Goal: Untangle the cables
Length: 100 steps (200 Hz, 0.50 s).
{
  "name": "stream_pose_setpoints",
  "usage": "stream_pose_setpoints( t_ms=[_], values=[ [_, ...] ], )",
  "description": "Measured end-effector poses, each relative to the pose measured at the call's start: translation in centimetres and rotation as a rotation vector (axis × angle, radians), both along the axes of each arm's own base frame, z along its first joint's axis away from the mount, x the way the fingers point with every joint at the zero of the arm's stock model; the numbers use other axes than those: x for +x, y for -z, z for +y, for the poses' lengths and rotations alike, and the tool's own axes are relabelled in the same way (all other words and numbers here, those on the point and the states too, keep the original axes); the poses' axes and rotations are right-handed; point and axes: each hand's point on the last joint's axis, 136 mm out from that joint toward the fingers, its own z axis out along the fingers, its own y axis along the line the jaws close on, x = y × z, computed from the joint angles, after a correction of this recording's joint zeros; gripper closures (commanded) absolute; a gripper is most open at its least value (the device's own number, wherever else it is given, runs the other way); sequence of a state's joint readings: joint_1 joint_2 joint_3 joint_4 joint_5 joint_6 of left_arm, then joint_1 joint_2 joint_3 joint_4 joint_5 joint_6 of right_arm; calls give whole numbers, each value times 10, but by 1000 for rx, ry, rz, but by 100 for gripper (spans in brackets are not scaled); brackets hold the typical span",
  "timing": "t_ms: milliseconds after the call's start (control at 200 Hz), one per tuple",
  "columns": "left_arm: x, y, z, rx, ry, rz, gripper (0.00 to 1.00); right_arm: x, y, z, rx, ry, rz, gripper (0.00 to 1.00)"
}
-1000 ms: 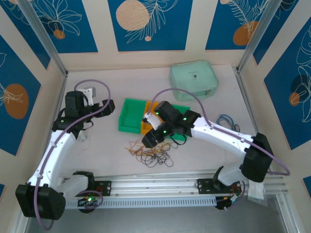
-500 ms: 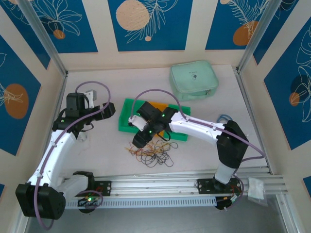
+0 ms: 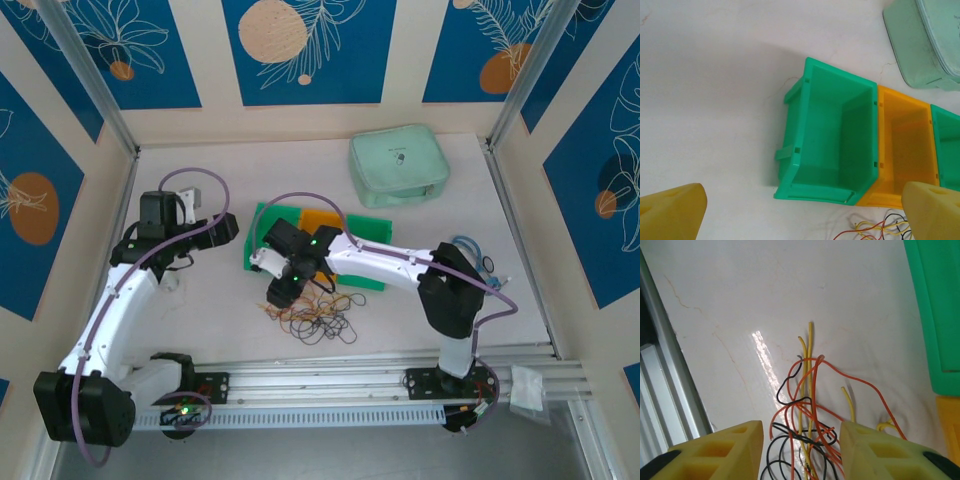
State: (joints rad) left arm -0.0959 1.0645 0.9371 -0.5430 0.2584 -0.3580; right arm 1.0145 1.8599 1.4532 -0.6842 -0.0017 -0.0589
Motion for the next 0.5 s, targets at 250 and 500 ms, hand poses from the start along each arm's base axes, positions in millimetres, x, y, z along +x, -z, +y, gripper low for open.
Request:
stream_pose_setpoints(
  t_ms=[250, 500],
  values=[
    [0, 0, 0, 12, 12, -6, 4, 6, 13, 0, -41, 1, -13, 64],
    [0, 0, 0, 19, 17, -10, 12, 7, 20, -1, -59, -6, -16, 95]
  ],
)
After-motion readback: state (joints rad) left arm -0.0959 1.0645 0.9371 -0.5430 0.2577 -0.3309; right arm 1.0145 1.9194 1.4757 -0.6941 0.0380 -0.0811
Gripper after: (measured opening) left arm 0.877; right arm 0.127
